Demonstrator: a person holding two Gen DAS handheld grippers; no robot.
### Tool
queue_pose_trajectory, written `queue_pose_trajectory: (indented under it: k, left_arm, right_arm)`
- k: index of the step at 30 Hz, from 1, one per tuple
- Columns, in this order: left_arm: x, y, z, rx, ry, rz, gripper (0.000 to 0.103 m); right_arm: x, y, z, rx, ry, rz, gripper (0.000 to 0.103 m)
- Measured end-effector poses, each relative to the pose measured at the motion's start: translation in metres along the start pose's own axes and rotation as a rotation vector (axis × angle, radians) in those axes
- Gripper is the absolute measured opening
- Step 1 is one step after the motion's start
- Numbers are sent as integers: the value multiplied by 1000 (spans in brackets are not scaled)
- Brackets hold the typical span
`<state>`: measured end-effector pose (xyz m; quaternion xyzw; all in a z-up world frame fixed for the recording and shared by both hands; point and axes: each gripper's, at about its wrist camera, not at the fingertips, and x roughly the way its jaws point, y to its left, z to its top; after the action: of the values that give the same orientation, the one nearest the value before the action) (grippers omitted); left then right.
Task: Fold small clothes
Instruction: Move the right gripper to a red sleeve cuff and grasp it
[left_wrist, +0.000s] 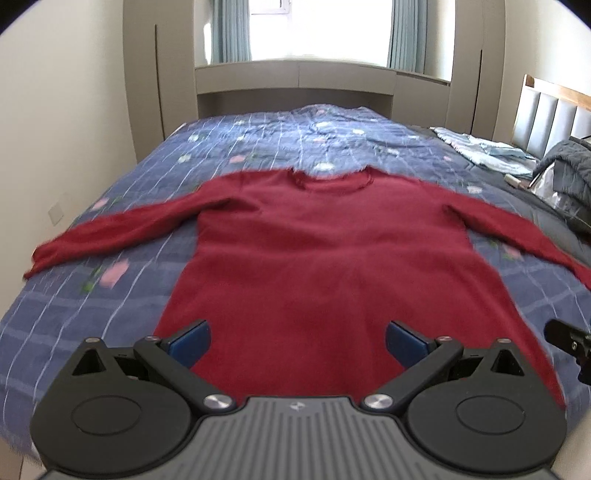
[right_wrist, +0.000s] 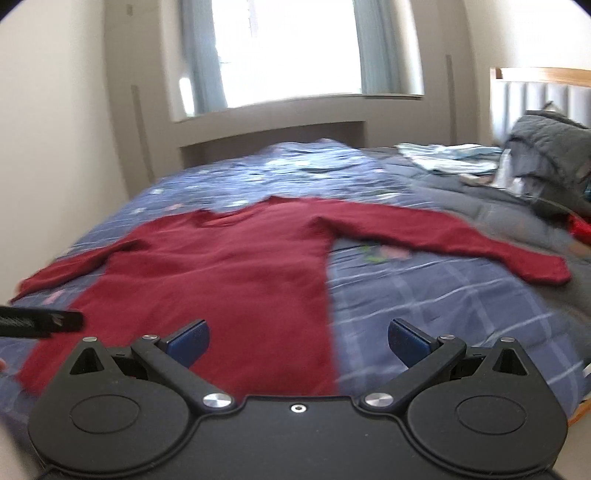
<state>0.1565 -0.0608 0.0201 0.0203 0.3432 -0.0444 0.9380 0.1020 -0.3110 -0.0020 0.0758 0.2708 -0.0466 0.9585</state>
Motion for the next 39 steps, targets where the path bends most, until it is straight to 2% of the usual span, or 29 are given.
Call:
queue_pose_trajectory:
  k: [7,15,23,26,31,34,39]
  left_arm:
    - [48,-45,48,62,-16,2,103]
    - [108,-113,92,141,-12,-36,103]
    - [177,-171,118,152,-25,-73,103]
    - [200,-188,119,162,-29,-72,103]
    - [226,-201,111,181,-21,-50,103]
    - [238,-201,105,190,2,-45,103]
    - [244,-196,98,179,22,-54,103]
  right_arm:
    - [45,-50,31,-4,7,-179,103]
    - [88,-108,46,25,9,-256,103]
    - [118,-166,52,83,-2,-346,103]
    - [124,-195,54,162,-12,-362,103]
    - [124,-244,47,381,-48,-402,102]
    - [122,-264,40,498,-69,-443,95]
    - [120,-287,32,618,-76,-540,78]
